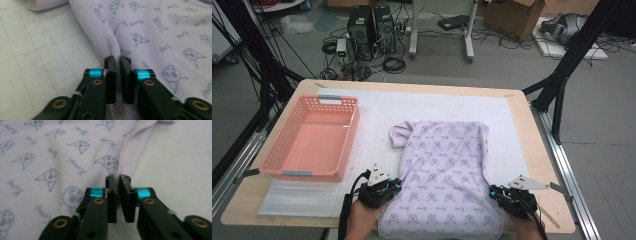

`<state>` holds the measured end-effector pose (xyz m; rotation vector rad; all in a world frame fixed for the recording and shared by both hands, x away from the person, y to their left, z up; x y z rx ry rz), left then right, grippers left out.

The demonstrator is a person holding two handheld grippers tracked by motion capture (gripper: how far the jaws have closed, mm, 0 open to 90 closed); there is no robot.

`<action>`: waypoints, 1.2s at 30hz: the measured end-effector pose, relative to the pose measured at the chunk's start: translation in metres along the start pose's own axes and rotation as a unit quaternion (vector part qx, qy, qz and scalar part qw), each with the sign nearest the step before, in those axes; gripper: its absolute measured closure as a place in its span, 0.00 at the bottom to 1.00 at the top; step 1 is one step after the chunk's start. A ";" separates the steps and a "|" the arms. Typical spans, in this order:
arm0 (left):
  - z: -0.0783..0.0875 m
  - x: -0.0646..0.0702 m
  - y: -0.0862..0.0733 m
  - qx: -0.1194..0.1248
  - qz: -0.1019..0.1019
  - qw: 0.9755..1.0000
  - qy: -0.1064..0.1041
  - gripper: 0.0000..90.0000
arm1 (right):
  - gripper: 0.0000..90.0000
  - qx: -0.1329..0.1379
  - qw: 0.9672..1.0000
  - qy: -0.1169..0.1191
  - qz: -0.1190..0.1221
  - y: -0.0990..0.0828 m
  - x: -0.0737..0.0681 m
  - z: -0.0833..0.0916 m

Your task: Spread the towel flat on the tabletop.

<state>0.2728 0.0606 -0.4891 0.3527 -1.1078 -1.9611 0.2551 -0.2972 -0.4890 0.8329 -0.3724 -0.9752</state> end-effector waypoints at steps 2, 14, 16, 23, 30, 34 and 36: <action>0.004 0.001 -0.003 0.000 0.005 1.000 -0.007 0.95 | 0.96 -0.003 1.000 -0.006 0.010 0.000 -0.004 0.001; 0.045 0.014 -0.025 0.034 0.005 0.998 -0.043 0.96 | 0.96 -0.001 1.000 0.027 0.011 -0.015 -0.013 0.023; 0.050 0.015 -0.030 0.041 0.006 0.998 -0.049 0.95 | 0.96 0.001 1.000 0.029 0.009 -0.018 -0.015 0.028; 0.056 0.005 -0.030 0.071 0.030 0.996 -0.050 0.63 | 0.74 0.029 0.999 0.019 -0.007 -0.012 -0.012 0.032; 0.060 -0.008 -0.023 0.089 0.043 0.994 -0.042 0.52 | 0.68 0.040 0.999 0.014 -0.001 -0.003 -0.011 0.028; 0.062 -0.015 -0.018 0.096 0.047 0.994 -0.034 0.52 | 0.66 0.048 0.999 0.007 -0.004 0.001 -0.007 0.028; 0.061 -0.017 -0.017 0.098 0.049 0.993 -0.031 0.52 | 0.65 0.053 0.999 0.006 -0.006 0.003 -0.004 0.029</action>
Point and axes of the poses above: each handheld gripper's, and its own axes: z roughly backward along the jaws, y roughly out of its top, x roughly to its right, the point moved 6 cm from there along -z, roughly forward along the jaws
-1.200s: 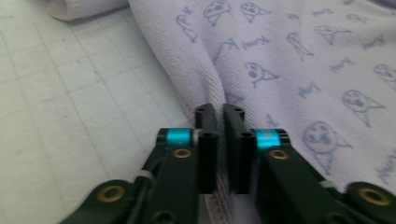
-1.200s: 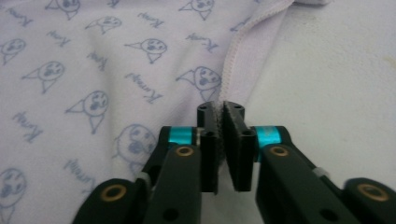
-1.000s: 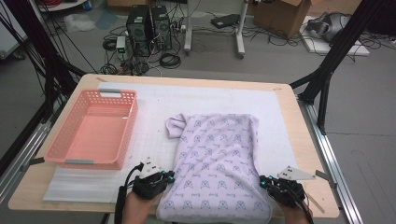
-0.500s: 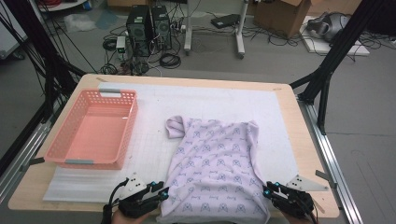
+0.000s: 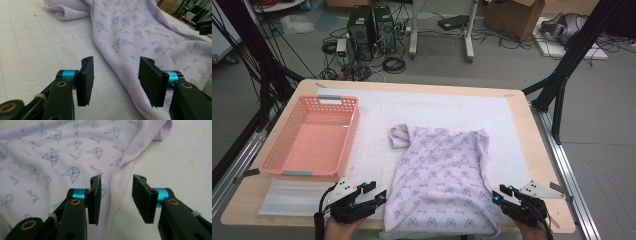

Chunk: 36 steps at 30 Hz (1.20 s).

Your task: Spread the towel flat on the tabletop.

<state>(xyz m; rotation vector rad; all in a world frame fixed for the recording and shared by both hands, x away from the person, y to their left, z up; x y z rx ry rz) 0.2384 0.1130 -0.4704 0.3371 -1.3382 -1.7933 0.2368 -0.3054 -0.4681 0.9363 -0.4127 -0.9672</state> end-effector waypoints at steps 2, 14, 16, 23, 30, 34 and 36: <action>-0.002 -0.001 0.000 -0.003 -0.002 1.000 0.000 0.52 | 0.65 0.000 1.000 0.000 -0.001 0.001 0.002 0.000; -0.052 -0.004 0.011 -0.066 -0.002 0.998 -0.011 0.53 | 0.66 -0.030 1.000 -0.010 -0.001 0.004 0.003 -0.029; -0.062 -0.003 0.009 -0.095 0.002 0.995 -0.007 0.53 | 0.70 -0.052 0.999 -0.016 0.007 0.000 0.003 -0.037; -0.065 0.005 0.007 -0.107 -0.028 0.994 0.025 0.94 | 0.93 -0.050 0.999 0.000 0.012 -0.002 0.002 -0.035; -0.037 0.012 -0.005 -0.086 -0.022 0.996 0.009 0.95 | 0.94 -0.057 0.998 0.013 0.017 -0.009 0.000 -0.019; -0.016 0.019 -0.017 -0.078 -0.017 0.997 -0.011 0.95 | 0.94 -0.064 0.997 0.029 0.018 -0.017 -0.006 -0.005; -0.010 0.023 -0.020 -0.071 -0.015 0.997 -0.022 0.94 | 0.94 -0.064 0.997 0.034 0.019 -0.021 -0.009 0.000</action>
Point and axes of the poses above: each handheld gripper's, and its own axes: z roughly backward along the jaws, y roughly out of its top, x roughly to its right, the point moved 6 cm from there along -z, roughly forward along the jaws
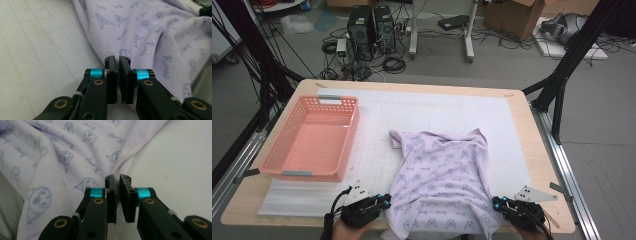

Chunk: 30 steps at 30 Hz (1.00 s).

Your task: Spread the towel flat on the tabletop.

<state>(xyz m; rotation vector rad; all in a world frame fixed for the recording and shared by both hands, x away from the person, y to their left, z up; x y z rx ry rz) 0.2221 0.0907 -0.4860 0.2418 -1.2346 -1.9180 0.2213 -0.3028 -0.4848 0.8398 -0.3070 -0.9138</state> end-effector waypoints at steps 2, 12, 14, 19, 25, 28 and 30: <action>0.002 0.000 0.002 0.014 0.001 1.000 -0.006 0.89 | 0.92 0.004 1.000 0.000 -0.002 -0.001 -0.001 0.002; 0.002 -0.022 0.016 0.049 0.030 0.998 0.003 0.64 | 0.67 0.042 0.998 -0.035 -0.021 0.025 0.009 -0.013; 0.002 -0.023 0.016 0.048 0.032 0.998 0.003 0.64 | 0.67 0.031 0.999 -0.036 -0.019 0.028 0.010 -0.025; 0.002 -0.025 0.016 0.050 0.030 0.998 0.004 0.65 | 0.92 0.008 0.999 -0.036 -0.003 0.030 0.010 -0.038; 0.003 -0.028 0.017 0.053 0.034 0.998 0.012 0.65 | 0.94 -0.003 0.998 -0.059 -0.019 0.014 0.024 -0.013; -0.003 -0.030 0.020 0.050 0.035 0.998 0.017 0.67 | 0.94 0.002 0.997 -0.069 -0.022 0.011 0.030 -0.007; -0.009 -0.032 0.024 0.045 0.033 0.998 0.021 0.68 | 0.91 0.008 0.997 -0.067 -0.028 0.012 0.029 -0.005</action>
Point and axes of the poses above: each handheld gripper's, and its own axes: z roughly backward along the jaws, y roughly out of its top, x roughly to its right, the point moved 6 cm from there along -z, roughly forward along the jaws
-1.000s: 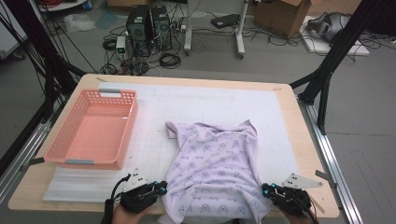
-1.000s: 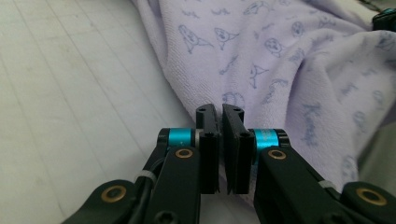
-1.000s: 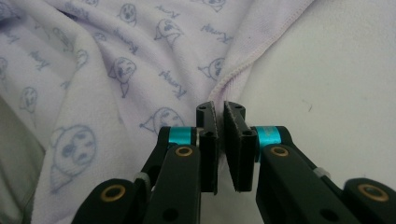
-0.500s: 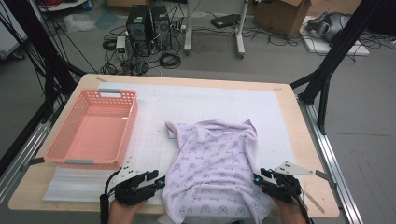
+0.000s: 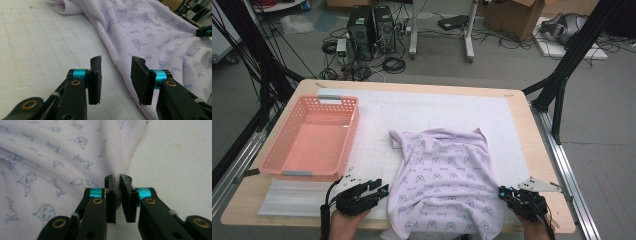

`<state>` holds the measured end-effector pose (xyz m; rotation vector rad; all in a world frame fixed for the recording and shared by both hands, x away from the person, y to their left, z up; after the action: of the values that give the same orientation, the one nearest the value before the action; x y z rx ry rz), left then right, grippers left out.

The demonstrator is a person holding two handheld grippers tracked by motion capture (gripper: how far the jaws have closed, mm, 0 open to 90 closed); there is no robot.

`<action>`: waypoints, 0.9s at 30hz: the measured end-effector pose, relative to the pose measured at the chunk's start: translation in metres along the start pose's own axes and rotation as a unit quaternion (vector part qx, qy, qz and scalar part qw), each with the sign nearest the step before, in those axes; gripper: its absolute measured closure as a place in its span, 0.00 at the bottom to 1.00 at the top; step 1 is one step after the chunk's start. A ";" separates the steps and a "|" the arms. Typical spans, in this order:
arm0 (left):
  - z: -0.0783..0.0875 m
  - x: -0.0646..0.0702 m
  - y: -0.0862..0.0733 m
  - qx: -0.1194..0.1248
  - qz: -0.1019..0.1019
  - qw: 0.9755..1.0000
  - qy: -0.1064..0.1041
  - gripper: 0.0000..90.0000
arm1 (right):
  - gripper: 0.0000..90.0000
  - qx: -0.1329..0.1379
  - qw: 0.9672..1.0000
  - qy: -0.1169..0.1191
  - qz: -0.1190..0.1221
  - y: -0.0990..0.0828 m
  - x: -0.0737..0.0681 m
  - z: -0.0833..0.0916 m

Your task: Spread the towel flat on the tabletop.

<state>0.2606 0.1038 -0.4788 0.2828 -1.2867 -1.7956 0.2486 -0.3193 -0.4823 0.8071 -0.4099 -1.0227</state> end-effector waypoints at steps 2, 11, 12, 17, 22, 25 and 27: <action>-0.008 -0.004 0.005 -0.010 0.003 1.000 0.006 0.71 | 0.89 0.008 1.000 0.007 0.001 0.002 -0.002 0.002; -0.055 -0.015 0.023 -0.069 0.022 0.997 0.009 0.66 | 0.79 0.033 0.999 0.018 0.006 0.007 -0.006 0.005; -0.058 -0.013 0.024 -0.073 0.020 0.997 0.007 0.65 | 0.79 0.032 0.999 0.019 0.005 0.007 -0.006 0.005; -0.067 0.001 0.023 -0.079 -0.028 0.996 0.018 0.64 | 0.76 0.035 0.999 0.021 0.003 0.007 -0.006 0.005; -0.067 0.008 0.021 -0.091 -0.043 0.995 0.002 0.96 | 0.75 0.033 0.999 0.023 0.005 0.008 -0.009 0.003; -0.055 0.003 0.018 -0.073 -0.041 0.996 0.032 0.96 | 0.75 0.034 0.999 0.025 0.009 0.008 -0.010 0.003; -0.041 -0.007 0.017 -0.060 -0.030 0.997 0.047 0.96 | 0.75 0.034 0.999 0.025 0.009 0.007 -0.010 0.003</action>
<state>0.2992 0.0807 -0.4840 0.3379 -1.1114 -1.8798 0.2462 -0.3101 -0.4745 0.8875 -0.4108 -0.9735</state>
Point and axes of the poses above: each handheld gripper's, and its own axes: z roughly backward along the jaws, y roughly out of its top, x roughly to its right, the point moved 6 cm from there along -z, roughly forward along the jaws
